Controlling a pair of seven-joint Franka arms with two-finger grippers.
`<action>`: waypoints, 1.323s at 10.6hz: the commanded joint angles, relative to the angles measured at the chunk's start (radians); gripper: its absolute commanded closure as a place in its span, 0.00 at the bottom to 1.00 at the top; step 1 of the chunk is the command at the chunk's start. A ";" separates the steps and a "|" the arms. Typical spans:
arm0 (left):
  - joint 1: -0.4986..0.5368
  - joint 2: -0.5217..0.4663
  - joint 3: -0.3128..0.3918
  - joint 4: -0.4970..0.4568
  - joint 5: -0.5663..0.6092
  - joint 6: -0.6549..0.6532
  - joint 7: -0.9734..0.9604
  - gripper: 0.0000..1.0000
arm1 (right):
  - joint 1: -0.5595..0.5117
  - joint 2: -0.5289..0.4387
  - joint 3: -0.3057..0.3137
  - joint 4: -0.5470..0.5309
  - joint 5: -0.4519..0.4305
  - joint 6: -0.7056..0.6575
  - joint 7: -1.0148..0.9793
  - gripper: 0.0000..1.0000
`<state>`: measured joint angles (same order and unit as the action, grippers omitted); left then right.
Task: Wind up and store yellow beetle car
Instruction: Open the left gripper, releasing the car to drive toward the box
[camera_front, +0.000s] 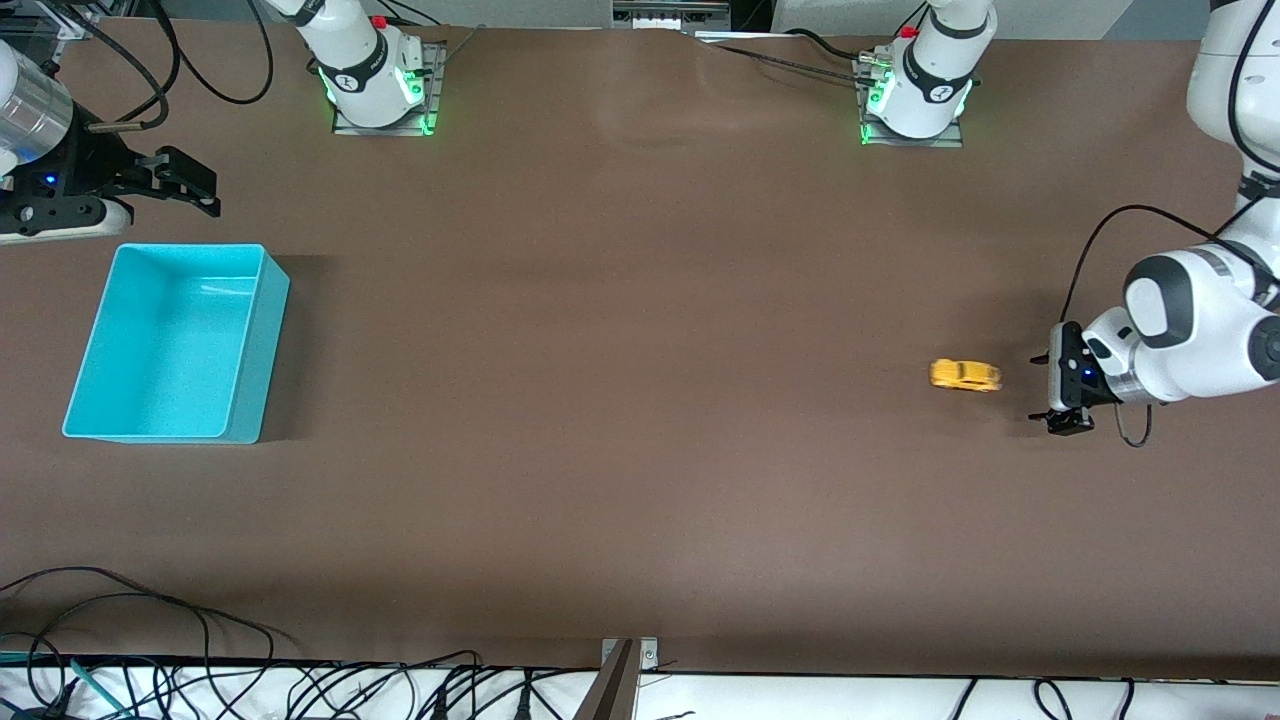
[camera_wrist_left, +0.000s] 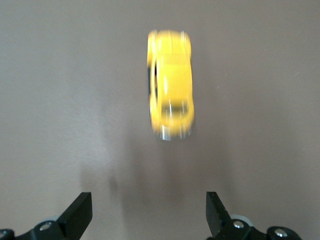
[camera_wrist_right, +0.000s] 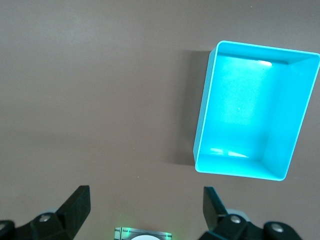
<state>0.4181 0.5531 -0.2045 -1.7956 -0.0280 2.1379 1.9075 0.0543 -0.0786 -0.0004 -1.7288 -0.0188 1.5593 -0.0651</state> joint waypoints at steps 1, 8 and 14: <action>-0.015 -0.044 -0.004 0.051 0.020 -0.130 -0.118 0.00 | 0.004 0.006 0.000 0.023 -0.013 -0.021 0.002 0.00; -0.032 -0.214 -0.026 0.053 0.011 -0.282 -0.574 0.00 | 0.002 0.005 0.000 0.023 -0.012 -0.022 0.002 0.00; -0.032 -0.245 -0.049 0.117 0.008 -0.403 -0.819 0.00 | 0.004 0.006 0.000 0.025 -0.012 -0.022 0.001 0.00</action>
<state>0.3875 0.3142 -0.2460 -1.7159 -0.0280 1.7902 1.1568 0.0544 -0.0785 -0.0005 -1.7277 -0.0188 1.5590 -0.0651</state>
